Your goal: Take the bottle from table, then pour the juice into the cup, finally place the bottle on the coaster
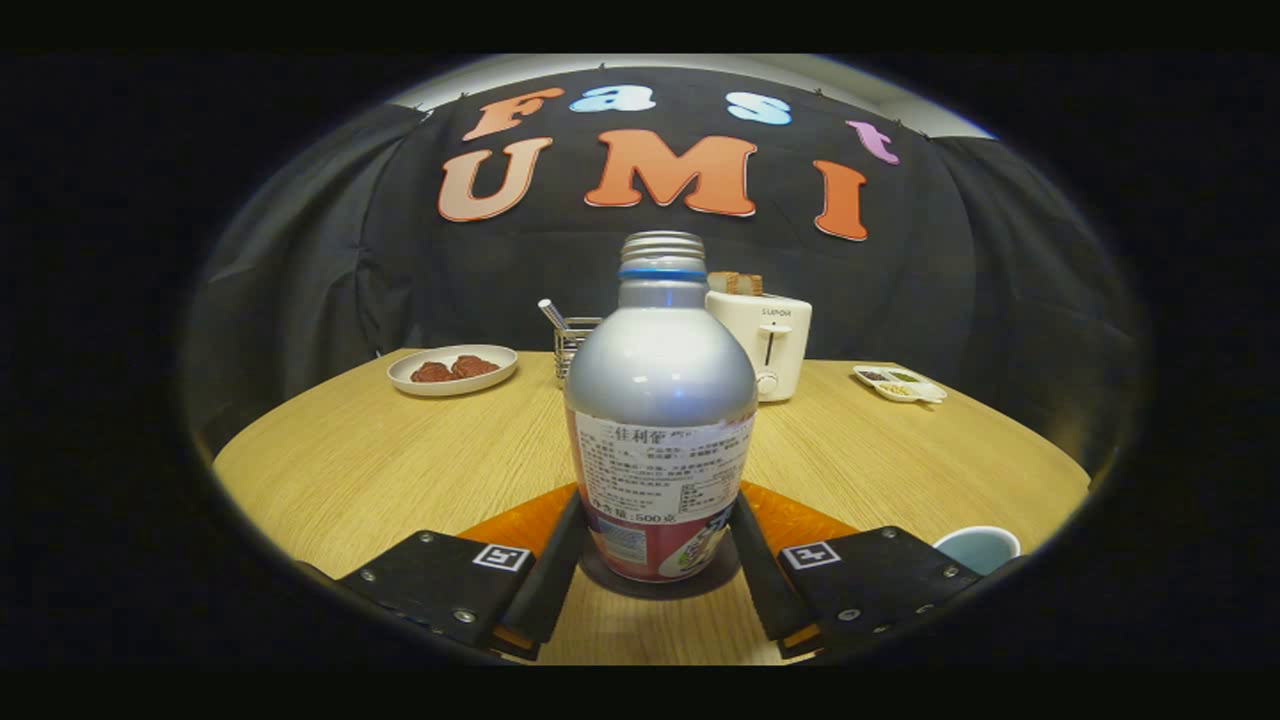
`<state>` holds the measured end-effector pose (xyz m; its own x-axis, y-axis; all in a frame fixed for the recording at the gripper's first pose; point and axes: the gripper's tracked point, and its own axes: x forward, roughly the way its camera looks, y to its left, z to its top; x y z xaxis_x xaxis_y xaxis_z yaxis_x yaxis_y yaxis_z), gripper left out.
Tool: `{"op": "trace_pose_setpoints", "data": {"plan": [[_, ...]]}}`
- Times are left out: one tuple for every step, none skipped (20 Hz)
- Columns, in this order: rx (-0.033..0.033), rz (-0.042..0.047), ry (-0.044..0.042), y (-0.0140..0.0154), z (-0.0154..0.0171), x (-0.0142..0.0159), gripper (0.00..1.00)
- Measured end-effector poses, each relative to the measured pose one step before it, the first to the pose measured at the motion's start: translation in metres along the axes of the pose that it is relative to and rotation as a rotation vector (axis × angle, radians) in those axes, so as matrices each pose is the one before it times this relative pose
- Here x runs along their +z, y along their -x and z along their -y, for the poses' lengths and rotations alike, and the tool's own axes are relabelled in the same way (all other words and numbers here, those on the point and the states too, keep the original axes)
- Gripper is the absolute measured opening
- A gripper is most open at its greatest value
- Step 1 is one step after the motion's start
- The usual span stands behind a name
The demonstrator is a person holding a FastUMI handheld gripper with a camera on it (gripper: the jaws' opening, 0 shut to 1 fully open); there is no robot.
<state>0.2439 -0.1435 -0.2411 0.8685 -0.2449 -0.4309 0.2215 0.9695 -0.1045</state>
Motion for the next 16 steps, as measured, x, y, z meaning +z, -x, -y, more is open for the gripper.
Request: {"op": "trace_pose_setpoints", "data": {"plan": [[-0.00121,-0.00083,-0.00194,0.00060,0.00015,-0.00010,0.76],[-0.00147,-0.00241,0.00052,-0.00048,-0.00010,-0.00037,0.77],[-0.00288,-0.00315,0.00028,0.00114,0.00051,-0.00096,0.78],[0.00265,-0.00970,-0.00590,0.00031,0.00008,-0.00169,0.79],[0.00408,-0.01067,-0.00958,0.00090,-0.00144,-0.00228,0.79],[0.00202,-0.00387,-0.00642,0.00040,-0.00034,-0.00002,0.80],[0.00097,0.00230,-0.00309,0.00209,0.00000,0.00190,0.80],[0.00388,0.00359,-0.00441,0.00171,-0.00005,0.00152,0.81],[-0.00023,0.00391,-0.00247,0.00252,0.00014,0.00167,0.81],[-0.00566,0.00074,-0.00419,0.00248,0.00090,0.00068,0.83],[-0.00412,0.00228,-0.00370,0.00522,0.00135,0.00134,0.85],[-0.00545,0.00580,-0.00483,0.00552,0.00218,0.00295,0.88],[-0.00304,0.01195,-0.00415,0.00503,0.00090,0.00380,0.89],[-0.00670,0.01147,-0.00306,0.00640,0.00165,0.00452,0.92],[-0.00124,0.01379,-0.00415,0.00547,0.00117,0.00558,0.92],[0.00148,0.01906,-0.00772,0.00607,0.00071,0.00747,0.93]]}}
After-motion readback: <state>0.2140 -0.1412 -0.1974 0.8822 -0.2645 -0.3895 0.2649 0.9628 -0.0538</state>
